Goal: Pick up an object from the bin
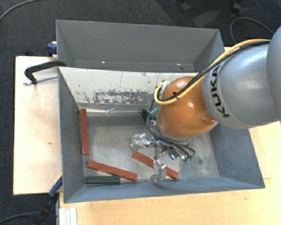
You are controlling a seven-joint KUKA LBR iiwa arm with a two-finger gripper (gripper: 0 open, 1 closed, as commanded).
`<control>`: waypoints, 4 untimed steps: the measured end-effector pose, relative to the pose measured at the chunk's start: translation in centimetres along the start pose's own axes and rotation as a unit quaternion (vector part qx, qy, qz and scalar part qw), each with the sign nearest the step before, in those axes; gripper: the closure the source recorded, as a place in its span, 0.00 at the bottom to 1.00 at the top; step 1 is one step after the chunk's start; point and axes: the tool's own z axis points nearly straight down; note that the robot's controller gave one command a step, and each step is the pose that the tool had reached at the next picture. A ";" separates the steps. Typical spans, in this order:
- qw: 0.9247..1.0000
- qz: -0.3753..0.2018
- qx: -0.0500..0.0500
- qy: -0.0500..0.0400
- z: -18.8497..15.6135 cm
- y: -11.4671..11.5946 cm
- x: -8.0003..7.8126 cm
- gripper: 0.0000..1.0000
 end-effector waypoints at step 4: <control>0.845 -0.535 0.004 -0.003 2.7 -8.6 -3.5 0.00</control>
Offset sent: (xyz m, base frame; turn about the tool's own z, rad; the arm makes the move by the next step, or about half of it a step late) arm 0.0551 0.0176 -0.0281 -0.1535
